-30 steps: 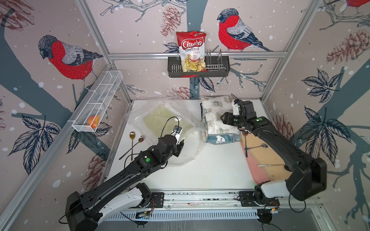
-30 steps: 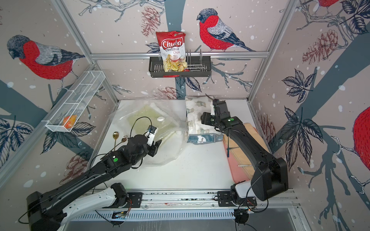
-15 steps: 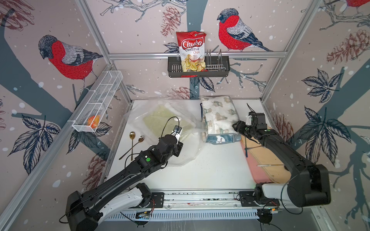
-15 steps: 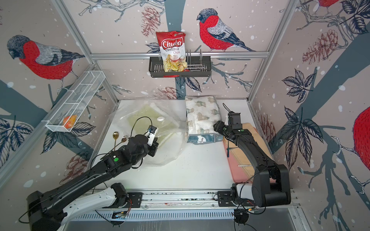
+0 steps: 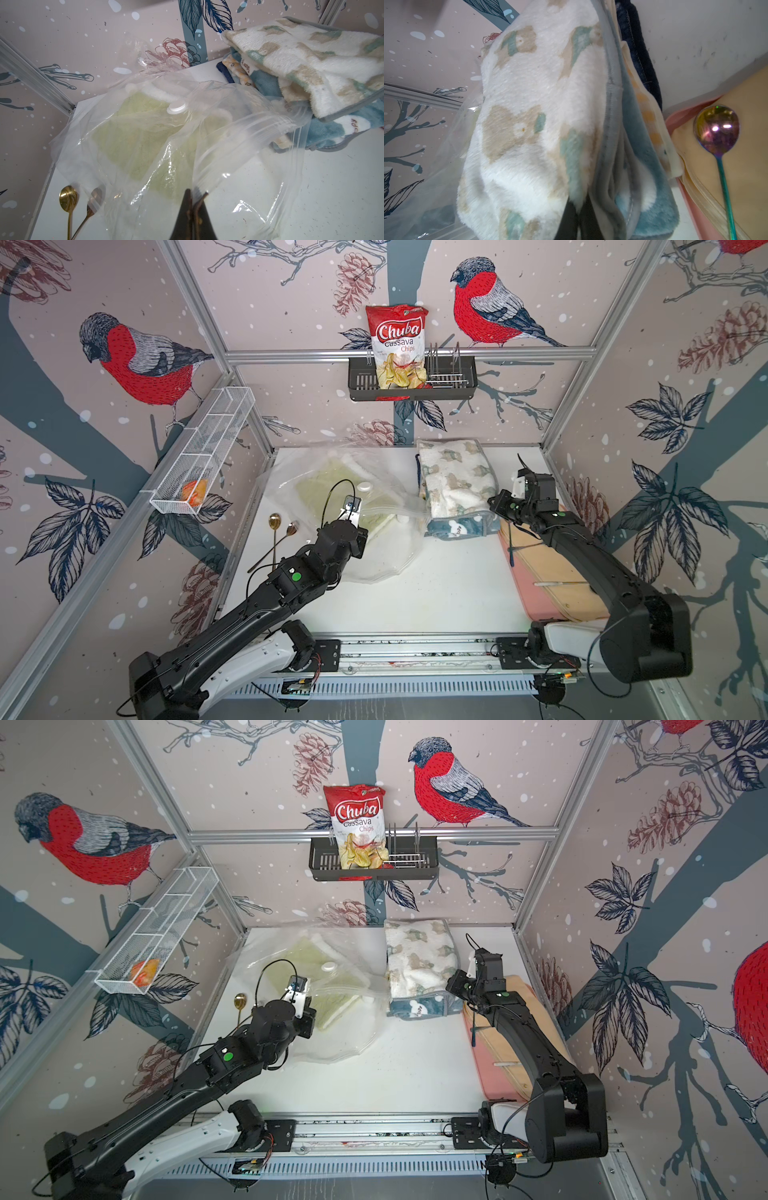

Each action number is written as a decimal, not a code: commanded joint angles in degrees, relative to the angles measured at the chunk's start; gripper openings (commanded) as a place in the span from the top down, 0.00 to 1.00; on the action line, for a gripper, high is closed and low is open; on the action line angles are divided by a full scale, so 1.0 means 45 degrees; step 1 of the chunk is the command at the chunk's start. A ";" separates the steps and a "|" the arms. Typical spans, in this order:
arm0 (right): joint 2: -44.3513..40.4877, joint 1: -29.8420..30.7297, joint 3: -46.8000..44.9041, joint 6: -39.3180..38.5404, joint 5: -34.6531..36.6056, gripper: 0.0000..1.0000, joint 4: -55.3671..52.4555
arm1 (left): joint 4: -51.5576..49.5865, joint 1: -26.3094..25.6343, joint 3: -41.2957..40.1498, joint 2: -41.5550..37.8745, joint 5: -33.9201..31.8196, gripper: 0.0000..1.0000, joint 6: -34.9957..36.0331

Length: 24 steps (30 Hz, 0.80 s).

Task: Take the blanket out of the vacuum bag
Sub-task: Place the blanket at the center of the board.

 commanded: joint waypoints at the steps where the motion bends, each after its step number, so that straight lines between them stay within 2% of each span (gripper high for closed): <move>1: -0.0454 0.0038 -0.0117 0.0147 0.0341 1.00 -0.0203 | 0.0248 0.0046 0.0026 0.0079 -0.0240 1.00 -0.0119; 8: -0.1366 0.0297 -0.0876 0.0512 0.0634 0.98 -0.0292 | 0.0267 0.0089 0.0043 -0.0052 -0.0340 1.00 -0.0129; 9: -0.1290 0.0296 -0.1020 0.0546 0.0664 0.83 -0.0151 | 0.0291 0.0097 0.0015 -0.0085 -0.0359 1.00 -0.0129; 10: -0.1104 0.0296 -0.1070 0.0487 0.0499 0.60 -0.0073 | 0.0287 0.0120 0.0012 -0.0104 -0.0388 1.00 -0.0129; 11: -0.0915 0.0291 -0.0924 0.0391 0.0444 0.52 -0.0269 | 0.0272 0.0129 0.0016 -0.0088 -0.0409 1.00 -0.0146; 14: -0.0905 0.0648 -0.0212 0.0098 0.1530 0.44 -0.1107 | 0.0218 0.0124 0.0012 -0.0124 -0.0663 1.00 -0.0203; 16: -0.1362 0.1428 0.0239 0.0038 0.3052 0.39 -0.1352 | 0.0177 0.0146 0.0037 -0.0109 -0.0916 1.00 -0.0246; 18: -0.1306 0.2801 0.1055 -0.0120 0.4864 0.37 -0.2006 | 0.0160 0.0201 0.0046 -0.0083 -0.0999 1.00 -0.0265; 22: 0.0164 0.5437 0.2757 -0.0515 0.7222 0.31 -0.2829 | 0.0110 0.0280 0.0091 -0.0076 -0.1023 1.00 -0.0347; 24: 0.1312 0.6332 0.3431 -0.0696 0.8159 0.28 -0.2955 | 0.0189 0.0301 0.0010 -0.0122 -0.0831 1.00 -0.0276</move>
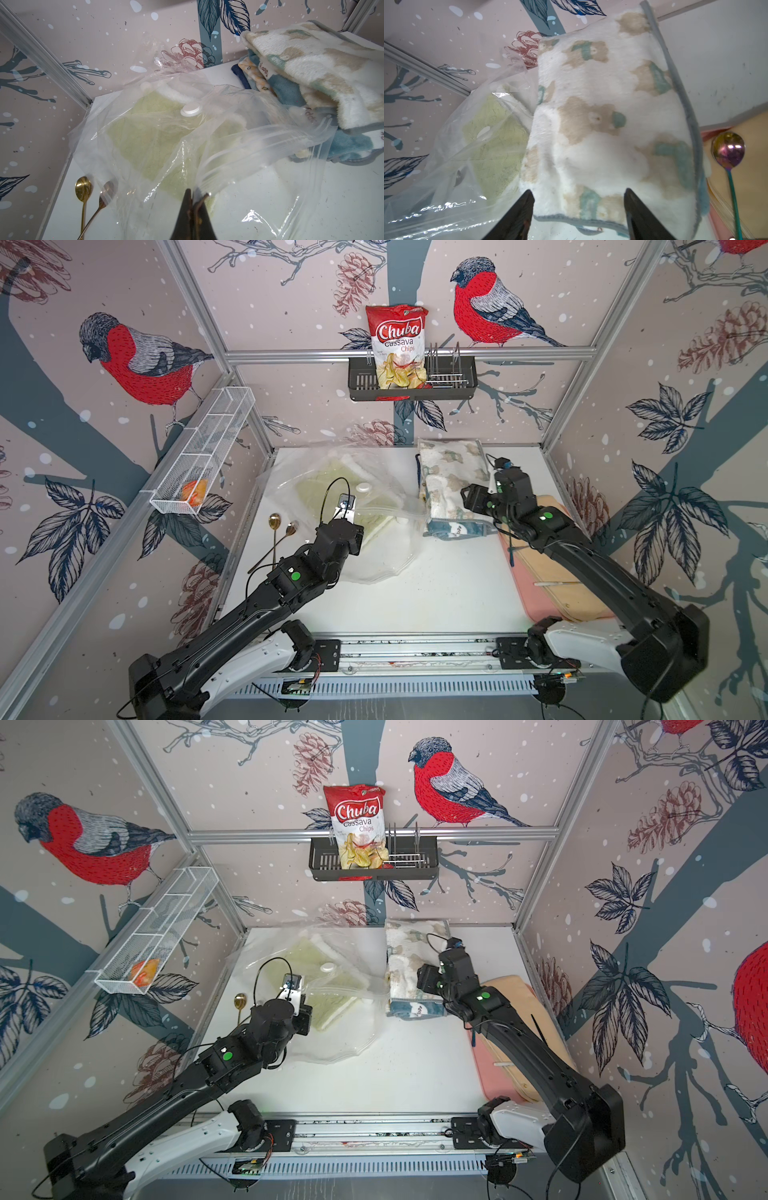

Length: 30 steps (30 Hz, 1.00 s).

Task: Take the blanket out of the vacuum bag
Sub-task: Place the blanket at the center of the board.

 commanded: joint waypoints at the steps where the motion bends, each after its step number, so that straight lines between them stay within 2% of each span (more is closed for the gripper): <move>1: 0.1404 0.1069 0.0941 -0.0455 0.2601 0.27 -0.0855 | 0.0150 0.0052 0.0047 0.0000 -0.0152 1.00 -0.0046; 7: 0.5115 0.2799 0.3809 -0.0403 0.5284 0.22 -0.2270 | 0.0098 0.0057 0.0046 -0.0057 -0.0675 1.00 -0.0185; 10: 0.6517 0.3294 0.4556 -0.0127 0.6810 0.20 -0.3016 | 0.0141 0.0057 0.0030 -0.0125 -0.0722 1.00 -0.0193; 14: 0.7231 0.3394 0.4489 0.0392 0.8542 0.22 -0.3728 | 0.0219 0.0048 0.0007 -0.0151 -0.0653 1.00 -0.0164; 15: 0.7198 0.3397 0.4317 0.0437 0.8758 0.26 -0.3730 | 0.0238 0.0052 0.0000 -0.0151 -0.0631 1.00 -0.0185; 19: 0.6378 0.3431 0.3435 0.0106 0.8399 0.54 -0.3037 | 0.0286 0.0072 0.0003 -0.0003 -0.0517 1.00 -0.0174; 21: 0.5864 0.3405 0.3001 -0.0076 0.7911 0.75 -0.2602 | 0.0274 0.0112 0.0033 0.0081 -0.0487 1.00 -0.0175; 24: 0.5267 0.3386 0.2602 -0.0341 0.7305 0.95 -0.2249 | 0.0294 0.0130 0.0044 0.0113 -0.0413 1.00 -0.0175; 26: 0.4971 0.3399 0.2491 -0.0519 0.6749 1.00 -0.2200 | 0.0307 0.0150 0.0024 0.0119 -0.0378 1.00 -0.0159; 30: 0.4668 0.3395 0.2397 -0.0876 0.5447 1.00 -0.2431 | 0.0328 0.0151 0.0018 0.0103 -0.0354 1.00 -0.0145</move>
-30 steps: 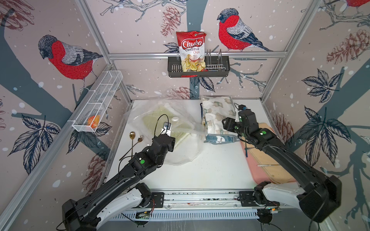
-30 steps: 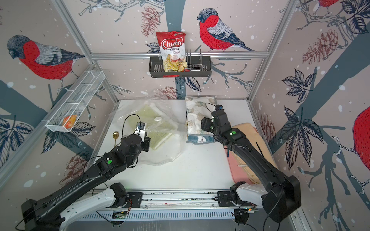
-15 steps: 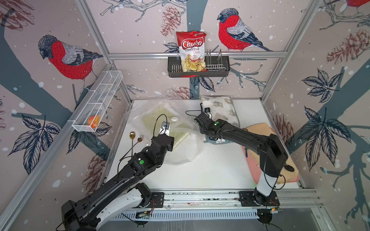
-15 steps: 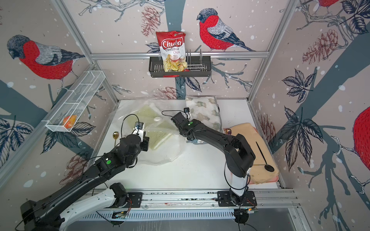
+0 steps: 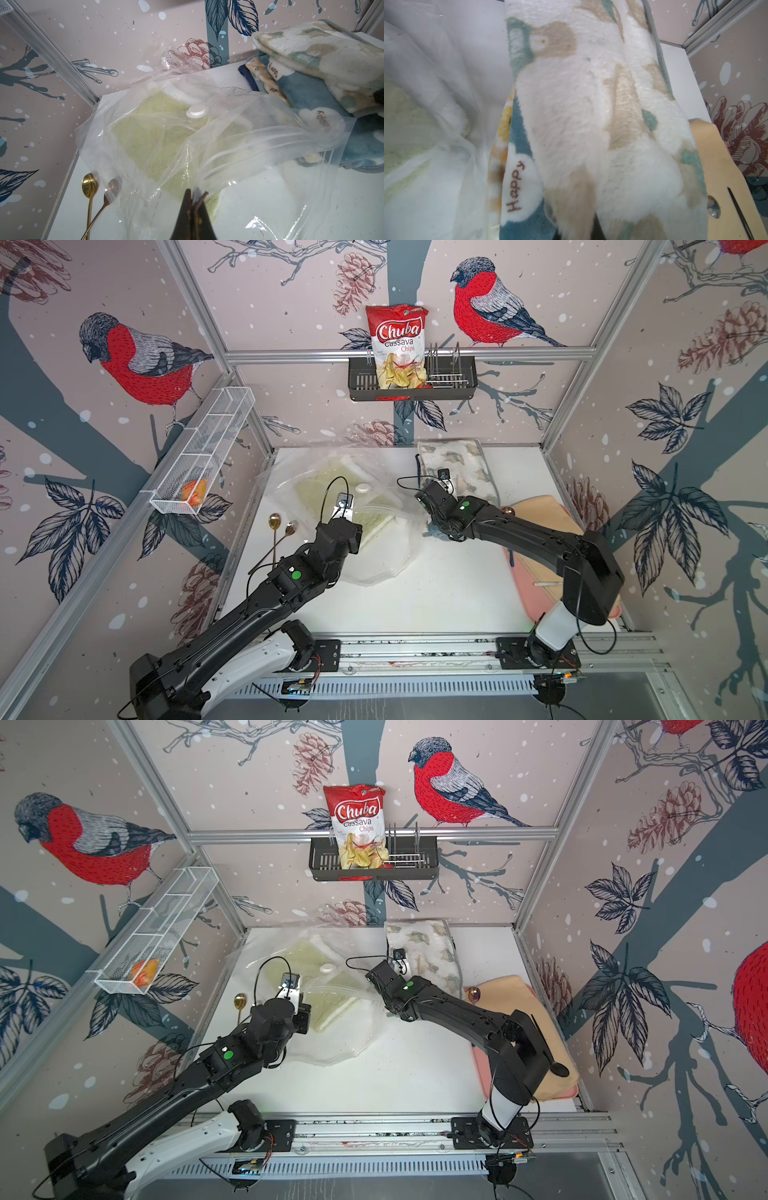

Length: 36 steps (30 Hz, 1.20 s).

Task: Take the blanket out of the vacuum bag
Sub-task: Place the blanket at the center of the board.

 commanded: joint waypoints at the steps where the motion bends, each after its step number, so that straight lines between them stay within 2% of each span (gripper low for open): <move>1: -0.0095 0.0015 0.0015 -0.0462 -0.1396 1.00 -0.0144 | 0.0335 0.0043 0.0015 0.0007 0.0029 1.00 -0.0058; 3: -0.0053 0.0007 -0.0080 -0.0647 -0.1974 0.99 -0.0069 | 0.0372 0.0043 0.0005 -0.0023 0.0121 1.00 -0.0038; 5: 0.0134 -0.0111 -0.0099 -0.0842 -0.2904 0.87 0.0067 | 0.0432 0.0043 -0.0024 -0.0072 0.0322 1.00 0.0000; 7: 0.0297 -0.0289 -0.0098 -0.1006 -0.4011 0.71 0.0315 | 0.0517 0.0054 -0.0062 -0.0133 0.0621 0.83 0.0045; 9: 0.0142 -0.0415 -0.0132 -0.1009 -0.4873 0.47 0.0677 | 0.0560 0.0046 -0.0080 -0.0202 0.0745 0.67 0.0075; 10: -0.0159 -0.0576 -0.0236 -0.0992 -0.5373 0.42 0.0929 | 0.0577 0.0043 -0.0092 -0.0236 0.0852 0.59 0.0109; 13: -0.1336 -0.1445 -0.0699 -0.0832 -0.7521 0.39 0.1786 | 0.0667 0.0047 -0.0132 -0.0389 0.1236 0.38 0.0146; 16: -0.2619 -0.2544 -0.1327 -0.0482 -0.9270 0.39 0.2599 | 0.0754 0.0043 -0.0185 -0.0480 0.1648 0.30 0.0210; 20: -0.3936 -0.3323 -0.2393 -0.0071 -0.9107 0.43 0.3745 | 0.0794 0.0043 -0.0171 -0.0341 0.2159 0.28 0.0291; 22: -0.4077 -0.3941 -0.2875 0.0219 -0.9484 0.50 0.4384 | 0.0739 0.0043 -0.0139 -0.0236 0.2459 0.28 0.0333; 24: -0.3784 -0.4272 -0.3062 0.0336 -0.9594 0.53 0.4834 | 0.0753 0.0043 -0.0150 -0.0197 0.2580 0.28 0.0356; 30: -0.2079 -0.4833 -0.3055 0.0681 -1.0262 0.52 0.5351 | 0.0705 0.0043 -0.0172 -0.0030 0.2827 0.27 0.0456; 32: -0.1990 -0.4580 -0.3084 0.0598 -1.0140 0.60 0.5433 | 0.0681 0.0043 -0.0181 0.0083 0.2814 0.27 0.0489; 34: -0.2368 -0.3963 -0.3075 0.0328 -0.9267 0.60 0.5450 | 0.0673 0.0043 -0.0183 0.0232 0.2603 0.29 0.0480; 36: -0.2807 -0.3678 -0.2974 0.0299 -0.9186 0.62 0.5309 | 0.0560 0.0048 -0.0134 0.0477 0.2358 0.36 0.0475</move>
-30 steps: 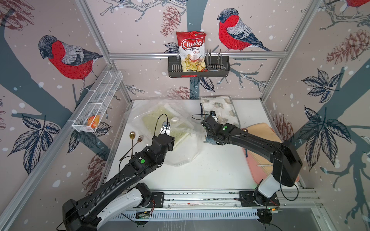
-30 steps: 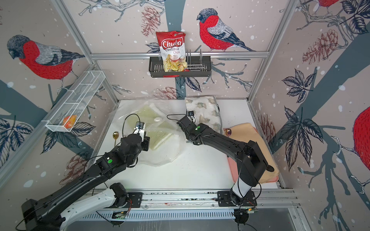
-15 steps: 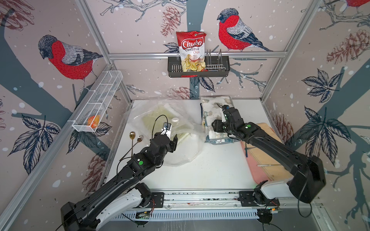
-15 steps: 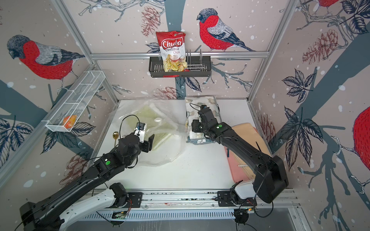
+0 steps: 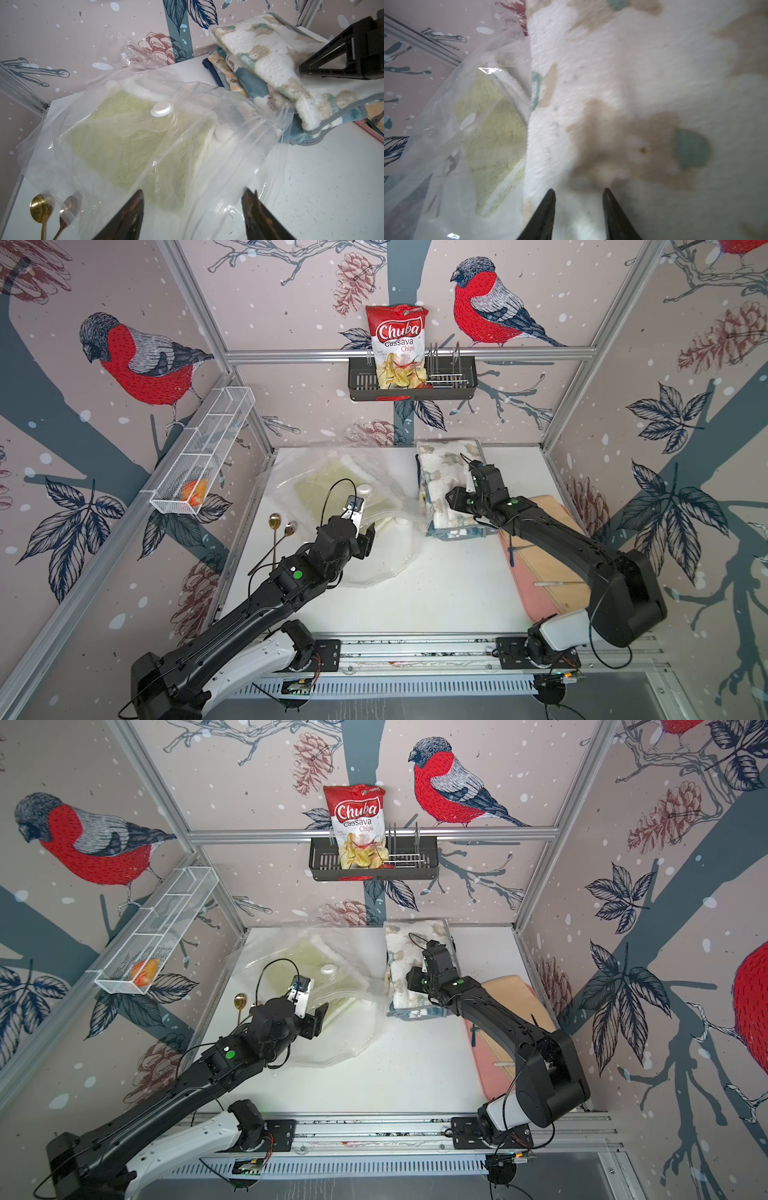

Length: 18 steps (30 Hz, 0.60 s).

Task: Take the blanket out of the vacuum bag
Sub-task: Place the blanket at the center of the board.

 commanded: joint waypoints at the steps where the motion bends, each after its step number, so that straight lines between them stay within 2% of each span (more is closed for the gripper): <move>1: -0.0698 0.0401 0.0053 -0.0090 0.0212 0.62 0.0431 | 0.0220 0.0015 0.0074 0.0267 -0.0388 0.40 0.0069; 6: -0.2200 0.1883 -0.0485 -0.0030 0.0276 0.64 0.1283 | 0.0104 0.0004 0.0153 0.0462 -0.0674 0.77 0.0002; 8: -0.2494 0.2443 -0.0801 0.0307 0.0208 0.66 0.1740 | 0.0117 0.0004 0.0158 0.0442 -0.0809 0.88 -0.0031; 12: -0.2614 0.3845 -0.2080 0.1502 0.0478 0.67 0.3591 | 0.0151 0.0006 0.0157 0.0507 -0.0778 0.98 -0.0033; 18: -0.2407 0.5693 -0.3746 0.3772 0.2110 0.66 0.6436 | 0.0081 0.0004 0.0262 0.0551 -0.0757 1.00 -0.0060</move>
